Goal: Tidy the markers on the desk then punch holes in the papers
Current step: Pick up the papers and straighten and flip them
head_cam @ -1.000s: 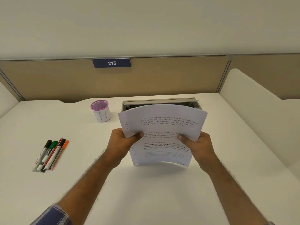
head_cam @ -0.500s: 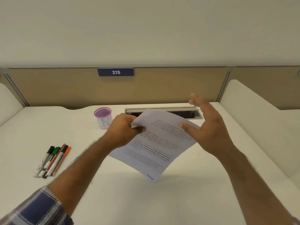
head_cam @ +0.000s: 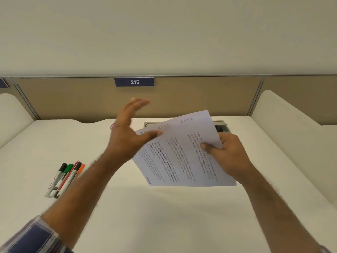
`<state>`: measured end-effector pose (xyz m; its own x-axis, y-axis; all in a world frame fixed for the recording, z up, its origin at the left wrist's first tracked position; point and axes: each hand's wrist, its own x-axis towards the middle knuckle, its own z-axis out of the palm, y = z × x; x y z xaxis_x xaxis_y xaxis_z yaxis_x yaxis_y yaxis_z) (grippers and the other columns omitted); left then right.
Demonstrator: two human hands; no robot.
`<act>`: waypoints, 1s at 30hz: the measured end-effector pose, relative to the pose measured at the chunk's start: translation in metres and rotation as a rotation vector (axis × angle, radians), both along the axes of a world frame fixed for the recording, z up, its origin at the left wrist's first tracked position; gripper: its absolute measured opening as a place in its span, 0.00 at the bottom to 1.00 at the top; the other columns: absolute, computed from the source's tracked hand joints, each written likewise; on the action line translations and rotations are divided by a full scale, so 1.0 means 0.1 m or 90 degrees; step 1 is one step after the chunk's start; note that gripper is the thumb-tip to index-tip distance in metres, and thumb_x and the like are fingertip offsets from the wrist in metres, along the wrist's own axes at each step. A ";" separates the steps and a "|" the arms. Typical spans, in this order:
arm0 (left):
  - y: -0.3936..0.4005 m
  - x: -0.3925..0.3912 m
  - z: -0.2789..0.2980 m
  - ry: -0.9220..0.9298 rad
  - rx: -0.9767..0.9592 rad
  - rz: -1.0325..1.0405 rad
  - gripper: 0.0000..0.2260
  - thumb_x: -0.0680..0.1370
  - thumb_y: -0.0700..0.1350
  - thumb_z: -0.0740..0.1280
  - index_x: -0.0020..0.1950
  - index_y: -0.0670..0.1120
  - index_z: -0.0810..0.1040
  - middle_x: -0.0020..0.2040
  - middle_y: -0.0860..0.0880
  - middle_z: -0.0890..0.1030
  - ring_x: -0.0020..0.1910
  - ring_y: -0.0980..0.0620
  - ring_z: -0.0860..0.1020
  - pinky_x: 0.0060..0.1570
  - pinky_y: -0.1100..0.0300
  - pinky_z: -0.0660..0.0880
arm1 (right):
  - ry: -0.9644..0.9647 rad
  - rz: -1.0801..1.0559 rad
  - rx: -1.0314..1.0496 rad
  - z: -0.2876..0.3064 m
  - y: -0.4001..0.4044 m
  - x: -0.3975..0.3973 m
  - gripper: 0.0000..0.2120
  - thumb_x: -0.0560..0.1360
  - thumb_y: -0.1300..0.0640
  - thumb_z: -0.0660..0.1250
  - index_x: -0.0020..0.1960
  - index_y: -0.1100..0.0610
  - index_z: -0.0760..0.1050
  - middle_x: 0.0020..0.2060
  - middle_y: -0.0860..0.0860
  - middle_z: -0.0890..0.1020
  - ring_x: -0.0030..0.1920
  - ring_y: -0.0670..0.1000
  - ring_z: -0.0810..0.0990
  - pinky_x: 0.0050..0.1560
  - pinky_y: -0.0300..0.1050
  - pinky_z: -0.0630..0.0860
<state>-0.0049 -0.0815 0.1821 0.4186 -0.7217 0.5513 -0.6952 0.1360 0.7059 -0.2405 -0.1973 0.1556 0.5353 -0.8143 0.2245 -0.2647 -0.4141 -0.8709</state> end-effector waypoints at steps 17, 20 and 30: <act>0.34 0.49 -0.76 0.550 0.156 -0.176 0.28 0.64 0.54 0.79 0.58 0.43 0.81 0.57 0.40 0.83 0.56 0.36 0.81 0.52 0.43 0.81 | -0.174 -0.029 0.234 -0.45 -0.08 -0.10 0.07 0.73 0.59 0.72 0.51 0.56 0.82 0.46 0.52 0.86 0.46 0.59 0.85 0.52 0.60 0.81; 0.31 0.42 -0.83 0.499 0.109 -0.121 0.27 0.58 0.58 0.81 0.51 0.46 0.84 0.52 0.43 0.85 0.50 0.43 0.84 0.47 0.52 0.83 | -0.181 -0.056 0.203 -0.53 -0.07 -0.08 0.05 0.73 0.59 0.71 0.48 0.53 0.82 0.45 0.50 0.86 0.44 0.58 0.84 0.49 0.55 0.82; 0.24 0.32 -1.12 0.448 0.194 -0.051 0.09 0.73 0.46 0.74 0.53 0.46 0.85 0.47 0.48 0.87 0.49 0.44 0.82 0.45 0.58 0.77 | -0.111 -0.080 0.192 -0.82 -0.10 -0.08 0.07 0.73 0.60 0.72 0.50 0.54 0.81 0.44 0.46 0.84 0.46 0.51 0.80 0.39 0.34 0.74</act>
